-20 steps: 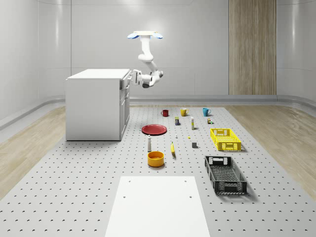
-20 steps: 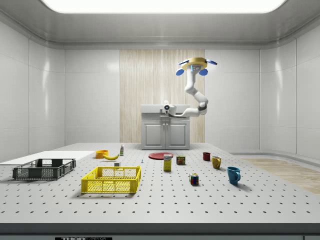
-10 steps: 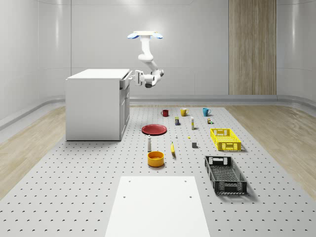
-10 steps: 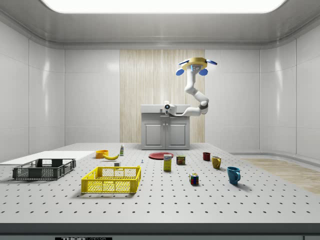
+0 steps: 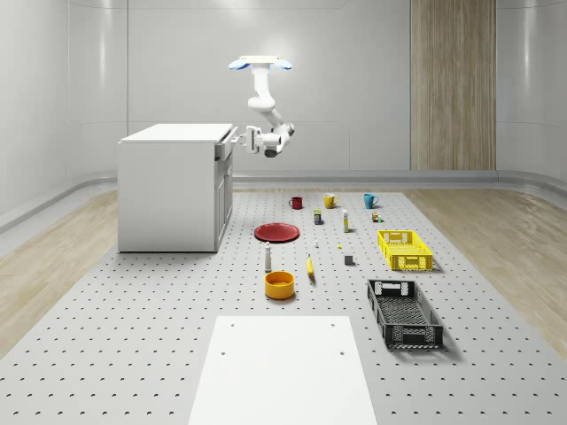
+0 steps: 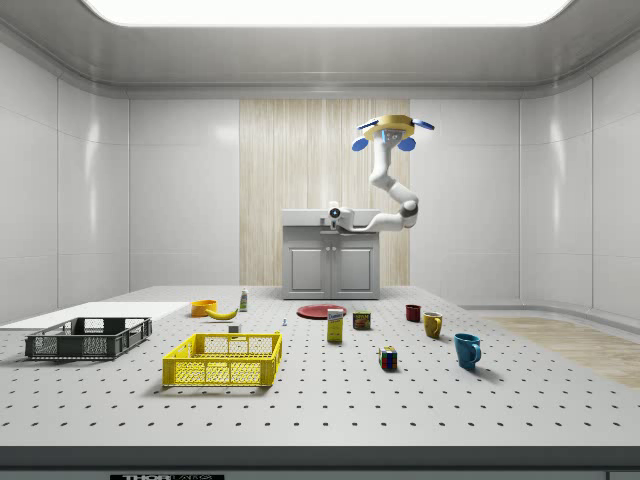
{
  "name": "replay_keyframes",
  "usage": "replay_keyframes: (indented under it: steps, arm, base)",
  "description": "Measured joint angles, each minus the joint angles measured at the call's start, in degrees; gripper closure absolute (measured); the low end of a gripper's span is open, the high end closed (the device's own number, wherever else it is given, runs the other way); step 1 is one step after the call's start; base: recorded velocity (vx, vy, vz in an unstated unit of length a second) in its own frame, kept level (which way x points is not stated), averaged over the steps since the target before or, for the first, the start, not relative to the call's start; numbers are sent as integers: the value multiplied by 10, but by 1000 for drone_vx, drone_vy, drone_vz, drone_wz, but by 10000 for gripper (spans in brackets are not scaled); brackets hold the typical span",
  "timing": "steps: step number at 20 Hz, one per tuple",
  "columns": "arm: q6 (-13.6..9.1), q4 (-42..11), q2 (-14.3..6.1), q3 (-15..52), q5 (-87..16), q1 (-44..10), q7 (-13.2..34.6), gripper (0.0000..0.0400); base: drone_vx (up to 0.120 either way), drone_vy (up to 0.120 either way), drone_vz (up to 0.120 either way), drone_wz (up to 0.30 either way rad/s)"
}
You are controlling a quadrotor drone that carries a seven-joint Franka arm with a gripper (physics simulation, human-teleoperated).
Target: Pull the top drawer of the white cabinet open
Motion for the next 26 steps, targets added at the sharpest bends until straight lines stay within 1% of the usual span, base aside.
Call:
replay_keyframes:
  steps: [3,6,7,8,10,13,15,18,26]
  arm:
    - [12,-3,2,9,11,6,-3,117]
    - [22,-6,5,18,22,12,-7,106]
    - [25,-6,6,21,25,13,-7,119]
    - [27,-6,6,22,27,14,-8,158]
    - [29,-7,7,25,30,15,-9,212]
    - [32,-7,9,27,33,16,-11,256]
    - [31,-7,9,27,33,16,-11,271]
    - [25,-6,7,23,28,12,-9,283]
    - [9,-3,2,8,9,4,-2,286]
  base:
    - [0,0,0,0]
    - [0,0,0,0]
    - [0,0,0,0]
    - [0,0,0,0]
    - [0,0,0,0]
    - [0,0,0,0]
    - [0,0,0,0]
    - [0,0,0,0]
    - [0,0,0,0]
